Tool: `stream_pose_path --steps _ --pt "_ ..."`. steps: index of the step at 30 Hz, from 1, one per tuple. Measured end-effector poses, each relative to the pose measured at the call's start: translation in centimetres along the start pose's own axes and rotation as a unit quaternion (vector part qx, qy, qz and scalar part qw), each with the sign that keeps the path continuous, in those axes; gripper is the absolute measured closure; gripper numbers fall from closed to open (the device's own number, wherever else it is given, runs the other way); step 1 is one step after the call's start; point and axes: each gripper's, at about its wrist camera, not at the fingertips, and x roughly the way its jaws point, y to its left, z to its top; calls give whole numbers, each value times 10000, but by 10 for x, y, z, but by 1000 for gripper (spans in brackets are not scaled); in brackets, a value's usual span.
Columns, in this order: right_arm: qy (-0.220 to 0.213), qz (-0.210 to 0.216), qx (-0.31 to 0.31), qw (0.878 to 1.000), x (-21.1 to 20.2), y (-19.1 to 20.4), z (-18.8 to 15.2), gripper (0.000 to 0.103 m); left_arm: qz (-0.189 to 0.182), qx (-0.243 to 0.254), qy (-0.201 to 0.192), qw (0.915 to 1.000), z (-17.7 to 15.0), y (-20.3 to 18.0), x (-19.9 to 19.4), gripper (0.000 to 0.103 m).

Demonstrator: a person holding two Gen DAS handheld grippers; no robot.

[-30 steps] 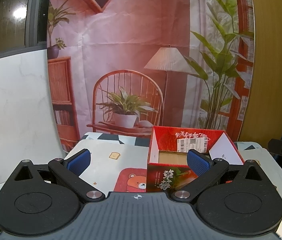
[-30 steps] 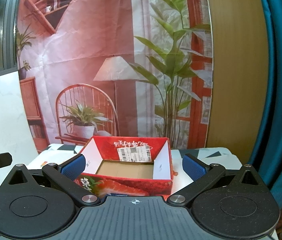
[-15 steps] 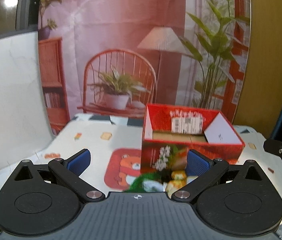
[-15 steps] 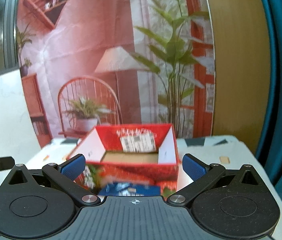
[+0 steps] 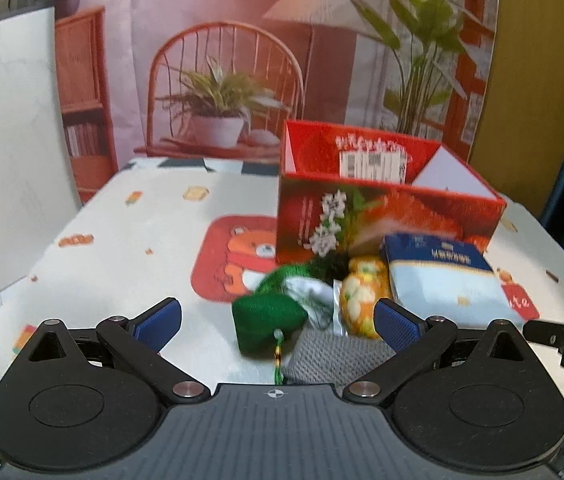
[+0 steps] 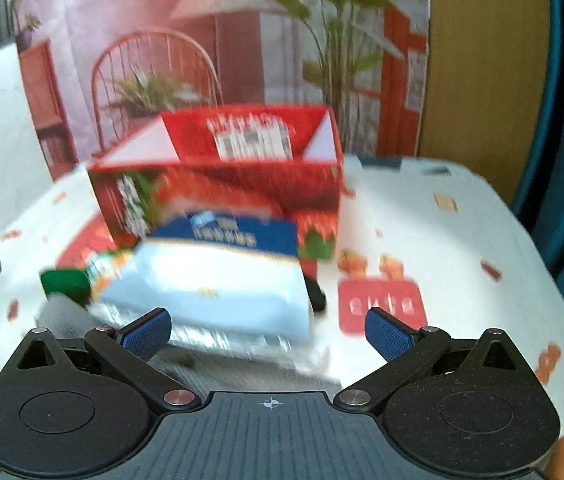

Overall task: Organize soft objects
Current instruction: 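Lower the left tool onto the grey knitted cloth and close it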

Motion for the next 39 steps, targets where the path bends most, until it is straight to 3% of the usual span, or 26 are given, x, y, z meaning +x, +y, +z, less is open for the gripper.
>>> stream_pose_path --steps 4,12,18,29,39 --pt "391 -51 85 9992 15 -6 -16 0 -170 -20 125 9998 -10 -2 9 0" --pt "681 149 -50 9976 29 0 -23 1 -432 -125 263 9986 -20 -2 24 1" --pt "723 284 -147 9969 42 3 -29 6 -547 -271 310 9977 -25 3 31 4" --pt "828 413 -195 9955 53 5 -34 11 -1092 -78 526 9926 -33 -8 43 21" --pt "796 494 -259 9953 52 8 -34 16 -1455 157 690 9868 -38 -19 51 24"
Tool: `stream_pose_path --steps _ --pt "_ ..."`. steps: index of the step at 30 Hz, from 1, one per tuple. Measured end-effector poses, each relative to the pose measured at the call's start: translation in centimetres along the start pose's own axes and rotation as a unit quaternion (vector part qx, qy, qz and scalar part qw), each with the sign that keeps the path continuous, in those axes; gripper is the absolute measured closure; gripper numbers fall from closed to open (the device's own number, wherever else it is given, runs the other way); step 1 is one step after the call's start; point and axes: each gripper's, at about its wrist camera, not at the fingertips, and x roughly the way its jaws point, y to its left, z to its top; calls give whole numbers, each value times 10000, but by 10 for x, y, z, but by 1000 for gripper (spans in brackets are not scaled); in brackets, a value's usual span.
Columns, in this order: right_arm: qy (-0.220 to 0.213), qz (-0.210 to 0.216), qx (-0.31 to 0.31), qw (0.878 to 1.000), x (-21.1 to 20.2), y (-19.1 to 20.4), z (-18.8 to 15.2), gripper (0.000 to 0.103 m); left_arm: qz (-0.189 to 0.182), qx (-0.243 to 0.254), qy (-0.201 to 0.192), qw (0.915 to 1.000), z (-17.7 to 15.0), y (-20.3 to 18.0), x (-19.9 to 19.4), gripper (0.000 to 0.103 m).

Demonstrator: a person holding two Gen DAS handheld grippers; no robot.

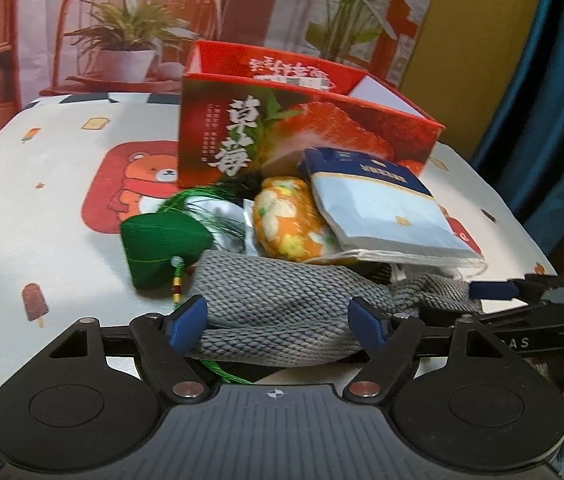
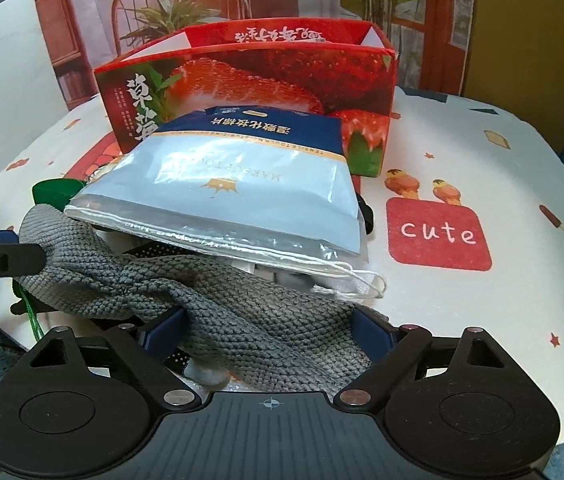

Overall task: Organize soft objects
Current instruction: 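Lower the left tool onto the grey knitted cloth and close it, then lift the grey knitted cloth with the left tool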

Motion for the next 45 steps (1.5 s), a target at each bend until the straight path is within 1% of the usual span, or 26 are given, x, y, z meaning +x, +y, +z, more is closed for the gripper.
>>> stream_pose_path --steps 4,9,12,13,15,17,19,20,22,27,28,29,30,31,32,35,40,45 --pt "-7 45 -17 10000 0 0 0 19 -57 145 139 9998 -2 -5 6 24" --pt "-27 117 -73 9999 0 2 0 22 -15 208 298 9993 -4 -6 14 24" --pt "-36 148 -87 9998 -1 2 0 24 14 153 393 9991 -4 -3 18 35" --pt "-43 161 -96 9998 -1 3 0 25 12 130 428 9990 -4 -2 19 40" --pt "-53 180 -109 9998 -1 3 0 27 6 135 445 9989 -4 -1 20 42" --pt "-71 242 -127 9996 -2 3 0 34 4 195 434 9989 -4 -3 19 46" --pt "-97 328 -176 9993 -3 5 -1 44 -5 226 425 9988 -4 -5 19 48" --pt "-110 355 -221 9991 -3 6 -1 47 -10 224 418 9989 -4 -5 18 49" --pt "-118 448 -305 9985 -4 10 -1 59 -20 214 411 9989 -4 -5 17 49" --pt "-141 555 -460 9973 -5 16 -1 70 -29 210 409 9989 -5 -5 17 50" --pt "-151 575 -472 9971 -6 16 -1 72 -38 210 400 9990 -5 -5 17 52" --pt "-166 591 -480 9970 -7 17 -1 73 -69 212 378 9990 -5 -5 16 59" --pt "-186 597 -497 9968 -8 17 -2 75 -96 225 348 9991 -5 -5 14 62" --pt "-219 614 -520 9965 -9 18 -2 76 -131 246 304 9992 -5 -6 13 73" --pt "-266 648 -547 9960 -11 19 -2 77 -156 268 265 9992 -5 -7 11 81" --pt "-420 750 -663 9941 -18 23 -1 78 -136 314 180 9992 -5 -10 8 84" --pt "-411 795 -668 9937 -16 24 1 79 -154 234 182 9994 -5 -6 9 84" --pt "-357 798 -602 9943 -13 22 0 79 -12 280 159 9995 -4 -7 9 75"
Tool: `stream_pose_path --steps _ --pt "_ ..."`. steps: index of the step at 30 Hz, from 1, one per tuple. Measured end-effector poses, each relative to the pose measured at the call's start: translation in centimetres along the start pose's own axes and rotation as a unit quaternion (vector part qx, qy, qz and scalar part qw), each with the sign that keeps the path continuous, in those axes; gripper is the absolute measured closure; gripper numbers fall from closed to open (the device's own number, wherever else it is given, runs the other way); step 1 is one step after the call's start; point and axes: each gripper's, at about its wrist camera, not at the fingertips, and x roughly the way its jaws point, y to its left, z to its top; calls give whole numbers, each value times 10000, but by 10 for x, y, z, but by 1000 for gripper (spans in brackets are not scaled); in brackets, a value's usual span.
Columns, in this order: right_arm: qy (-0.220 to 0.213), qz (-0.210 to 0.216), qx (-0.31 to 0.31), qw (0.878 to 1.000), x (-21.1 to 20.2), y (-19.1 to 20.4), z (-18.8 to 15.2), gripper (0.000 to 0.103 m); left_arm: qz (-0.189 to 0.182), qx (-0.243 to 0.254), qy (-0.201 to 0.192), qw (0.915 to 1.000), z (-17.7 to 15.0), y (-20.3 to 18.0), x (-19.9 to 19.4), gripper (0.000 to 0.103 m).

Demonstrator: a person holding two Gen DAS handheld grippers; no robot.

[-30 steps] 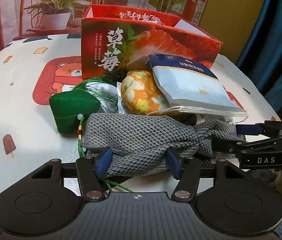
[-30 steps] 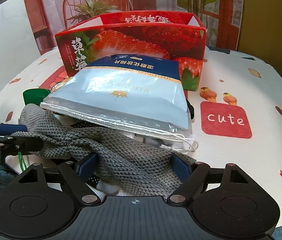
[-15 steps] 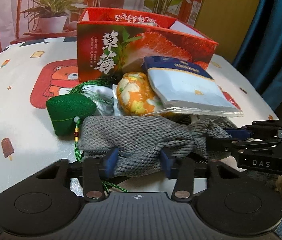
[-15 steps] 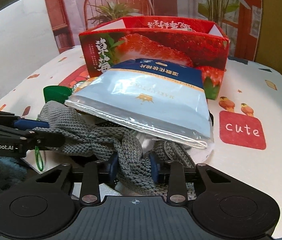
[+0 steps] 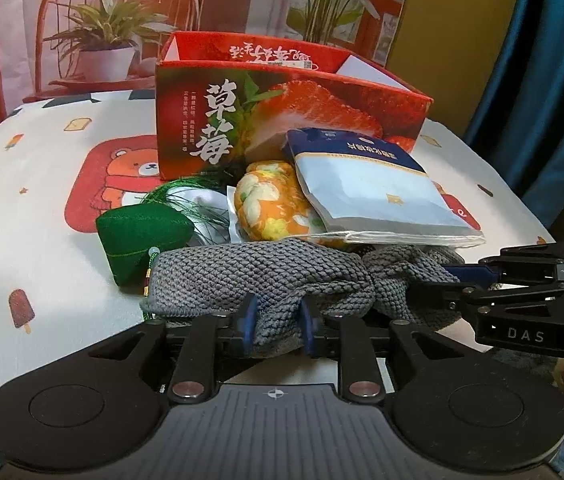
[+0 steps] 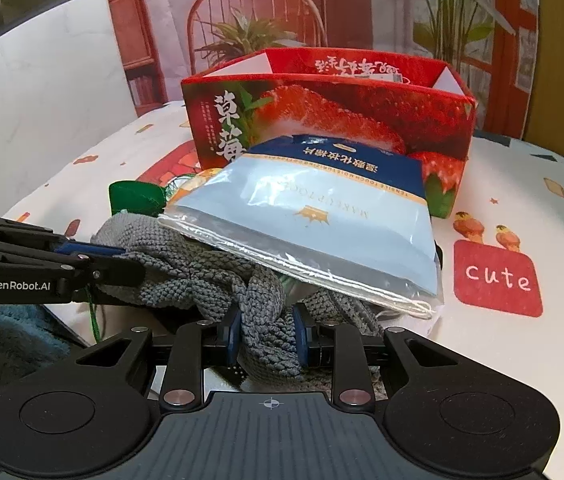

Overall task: Organize soft objects
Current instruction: 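Lift the grey knitted cloth with the left tool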

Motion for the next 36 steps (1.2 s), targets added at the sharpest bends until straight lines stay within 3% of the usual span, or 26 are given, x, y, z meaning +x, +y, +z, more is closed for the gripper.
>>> stream_pose_path --steps 5,7,12,15,19,23,36 --pt "62 4 109 9999 3 -4 -2 79 168 -44 -3 9999 1 2 2 50" --pt "67 6 133 9999 4 -4 -2 79 200 -56 35 9998 2 3 4 44" --pt "68 -5 135 9999 4 -4 -2 79 116 33 159 9998 0 0 11 43" --pt "67 0 132 9999 4 -4 -2 79 61 19 138 9999 -1 1 11 45" --pt "46 13 124 9999 4 -4 -2 79 -86 17 50 9999 -1 1 8 68" --pt "11 23 101 9999 3 -2 -2 79 -119 103 -32 9999 -1 -3 5 77" --pt "-278 94 -35 9996 -10 4 5 79 -122 118 -433 9989 0 -5 -15 83"
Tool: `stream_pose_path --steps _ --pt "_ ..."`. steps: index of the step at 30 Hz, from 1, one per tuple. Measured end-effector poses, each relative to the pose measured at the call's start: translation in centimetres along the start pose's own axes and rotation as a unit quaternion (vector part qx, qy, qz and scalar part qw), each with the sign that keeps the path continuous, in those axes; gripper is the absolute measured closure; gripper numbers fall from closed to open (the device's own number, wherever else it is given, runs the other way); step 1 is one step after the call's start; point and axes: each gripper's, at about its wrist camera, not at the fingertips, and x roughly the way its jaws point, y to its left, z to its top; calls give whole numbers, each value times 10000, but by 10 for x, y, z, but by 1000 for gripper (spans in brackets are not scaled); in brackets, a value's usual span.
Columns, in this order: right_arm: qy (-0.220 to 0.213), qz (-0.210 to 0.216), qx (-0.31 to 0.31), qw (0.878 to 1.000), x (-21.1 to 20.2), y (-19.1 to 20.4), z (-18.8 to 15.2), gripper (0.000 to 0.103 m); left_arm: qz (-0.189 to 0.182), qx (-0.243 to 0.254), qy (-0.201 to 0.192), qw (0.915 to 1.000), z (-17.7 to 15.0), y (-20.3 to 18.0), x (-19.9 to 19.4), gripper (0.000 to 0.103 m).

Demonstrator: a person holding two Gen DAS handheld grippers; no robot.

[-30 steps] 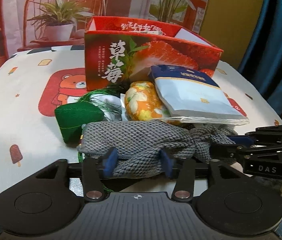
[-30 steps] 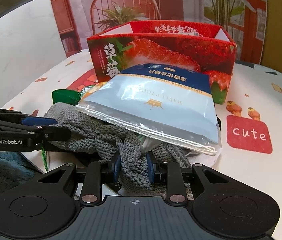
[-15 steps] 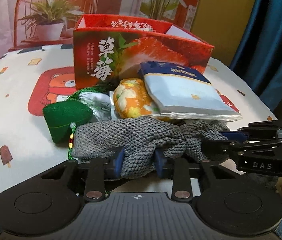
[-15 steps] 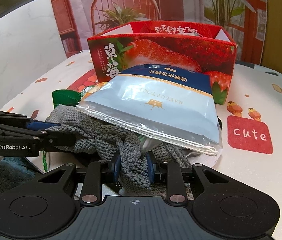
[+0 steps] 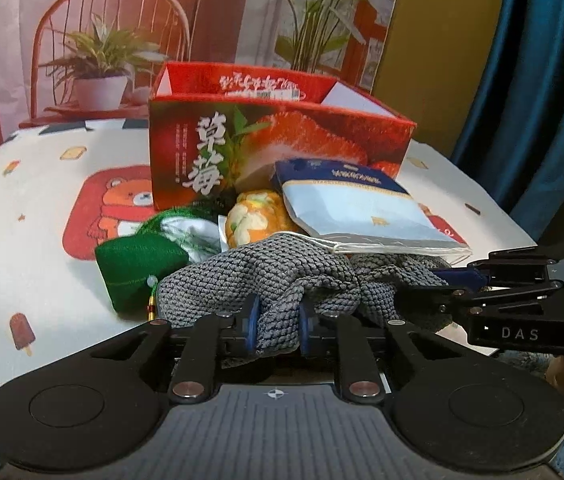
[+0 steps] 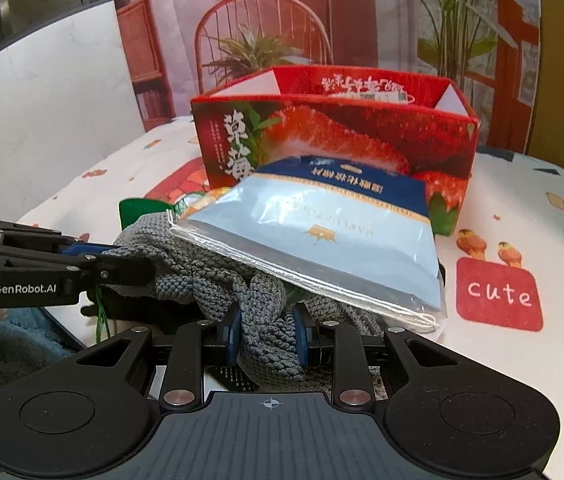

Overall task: Organize soft objects
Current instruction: 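Lift the grey knitted cloth with the left tool, then carry the grey cloth over the red box and open the left tool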

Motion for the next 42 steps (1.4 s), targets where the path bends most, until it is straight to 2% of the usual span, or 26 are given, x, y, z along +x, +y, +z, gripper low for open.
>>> stream_pose_path --steps 7,17,28,42 --pt "-238 0 -16 9997 -10 2 8 79 56 67 -304 9995 5 -3 -13 83" --pt "-594 94 -123 9981 -23 9 30 79 140 -79 -601 9981 15 0 -26 83" --pt "-759 122 -189 9969 -25 10 46 79 173 -182 -738 9970 24 4 -31 83" --pt "-746 122 -230 9969 -21 12 50 79 190 -248 -721 9969 24 6 -30 83"
